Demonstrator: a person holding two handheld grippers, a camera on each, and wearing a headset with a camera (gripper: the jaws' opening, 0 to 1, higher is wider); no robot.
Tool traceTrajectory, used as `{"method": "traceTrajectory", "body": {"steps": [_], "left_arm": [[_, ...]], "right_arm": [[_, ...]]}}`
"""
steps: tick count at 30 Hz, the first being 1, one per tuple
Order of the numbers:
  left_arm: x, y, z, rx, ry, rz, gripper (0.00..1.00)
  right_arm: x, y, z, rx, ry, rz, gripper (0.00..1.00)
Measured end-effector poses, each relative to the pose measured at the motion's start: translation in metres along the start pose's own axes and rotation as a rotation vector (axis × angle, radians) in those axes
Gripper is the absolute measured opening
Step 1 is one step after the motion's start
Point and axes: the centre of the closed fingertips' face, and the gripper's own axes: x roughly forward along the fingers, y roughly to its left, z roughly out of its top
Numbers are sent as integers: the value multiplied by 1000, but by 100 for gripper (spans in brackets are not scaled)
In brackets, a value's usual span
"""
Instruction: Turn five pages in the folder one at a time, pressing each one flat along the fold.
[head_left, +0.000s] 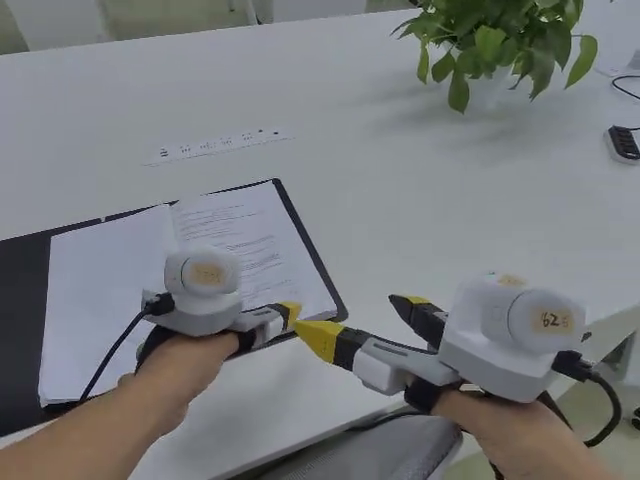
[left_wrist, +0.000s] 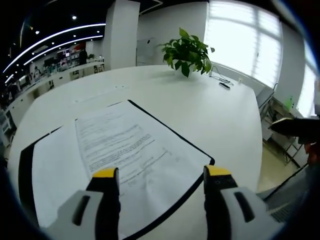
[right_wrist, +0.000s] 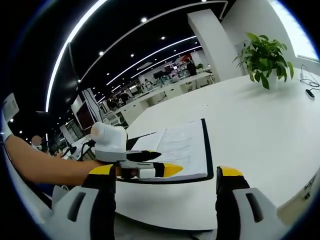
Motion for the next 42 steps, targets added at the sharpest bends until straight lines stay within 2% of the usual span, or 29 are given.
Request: {"method": "traceTrajectory", "body": {"steps": [8, 14, 15, 17, 18, 19, 22, 29, 37, 42], "left_arm": [[21, 1, 4, -24, -40, 47, 64], [33, 2, -12, -1, -21, 86, 63], [33, 3, -10, 40, -42, 100, 62], [33, 2, -12, 38, -57, 109, 62], [32, 4, -12, 24, -83, 120, 61], [32, 5, -12, 25, -90, 123, 60], [31, 4, -13, 35, -131, 118, 60], [30, 6, -13, 35, -174, 106, 58], [27, 8, -13, 45, -192, 97, 49], [26, 8, -13, 49, -198, 92, 47]], "right_arm": [[5, -2, -3, 11, 22, 20, 81], [7, -8, -5, 24, 34, 23, 80], [7, -9, -6, 28, 35, 22, 80], [8, -12, -9, 38, 44, 19, 80], [8, -13, -10, 41, 47, 18, 80], [8, -13, -11, 42, 50, 17, 80], [8, -14, -13, 49, 56, 15, 79], [8, -19, -17, 61, 69, 2, 79], [12, -24, -18, 72, 76, -6, 78], [15, -23, -20, 73, 86, -6, 78]]}}
